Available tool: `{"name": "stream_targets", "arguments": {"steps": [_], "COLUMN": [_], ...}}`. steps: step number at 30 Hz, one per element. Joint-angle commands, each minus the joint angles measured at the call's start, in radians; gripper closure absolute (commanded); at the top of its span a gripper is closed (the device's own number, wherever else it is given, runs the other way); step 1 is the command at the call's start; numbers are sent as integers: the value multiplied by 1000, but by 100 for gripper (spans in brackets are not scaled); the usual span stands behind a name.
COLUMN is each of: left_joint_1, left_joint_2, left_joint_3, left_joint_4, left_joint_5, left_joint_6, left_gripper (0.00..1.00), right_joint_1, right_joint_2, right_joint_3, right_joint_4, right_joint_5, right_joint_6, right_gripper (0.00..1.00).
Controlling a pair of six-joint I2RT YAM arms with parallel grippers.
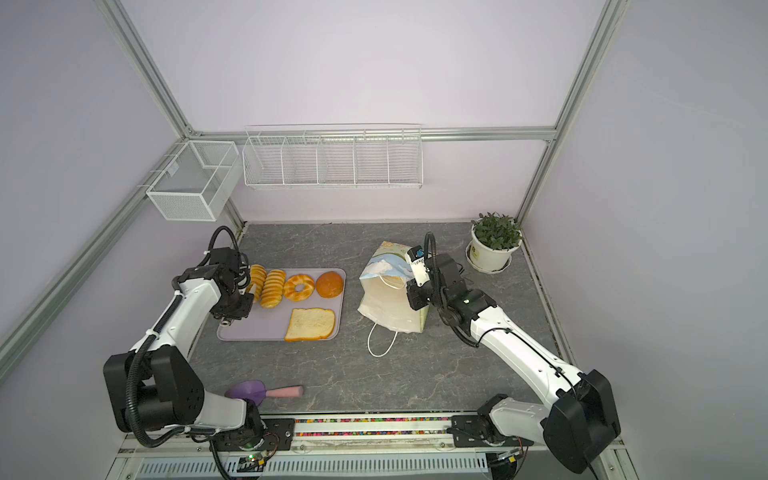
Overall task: Take the fake bread out of the paper bag
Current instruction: 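Lower the spiral bread onto the mat beside the first spiral bread, then open the tongs to release the spiral bread on the mat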
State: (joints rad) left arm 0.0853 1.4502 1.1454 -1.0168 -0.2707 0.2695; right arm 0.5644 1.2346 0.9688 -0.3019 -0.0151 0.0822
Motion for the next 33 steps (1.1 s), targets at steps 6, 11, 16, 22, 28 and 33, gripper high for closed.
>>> {"name": "stream_targets", "arguments": {"steps": [6, 11, 16, 22, 28, 33], "left_joint_1": [5, 4, 5, 5, 5, 4], "left_joint_2": [34, 41, 26, 1, -16, -34], "left_joint_3": [50, 78, 88, 97, 93, 103], "left_joint_4": [-57, -80, -95, -114, -115, -124], "left_joint_5": [-10, -13, -13, -22, -2, 9], "left_joint_6": [-43, -55, -62, -65, -68, -71], "left_gripper": [69, 65, 62, 61, 60, 61], "right_joint_1": [-5, -6, -4, -3, 0, 3], "right_joint_2": [-3, -12, -11, -9, -10, -14], "right_joint_3": [15, 15, 20, 33, 36, 39], "right_joint_4": [-25, -29, -31, -39, -41, -49], "right_joint_5": [-8, -6, -6, -9, -16, -15], "right_joint_6": [-10, -10, -9, -11, -1, 5], "right_gripper": [93, 93, 93, 93, 93, 93]}}
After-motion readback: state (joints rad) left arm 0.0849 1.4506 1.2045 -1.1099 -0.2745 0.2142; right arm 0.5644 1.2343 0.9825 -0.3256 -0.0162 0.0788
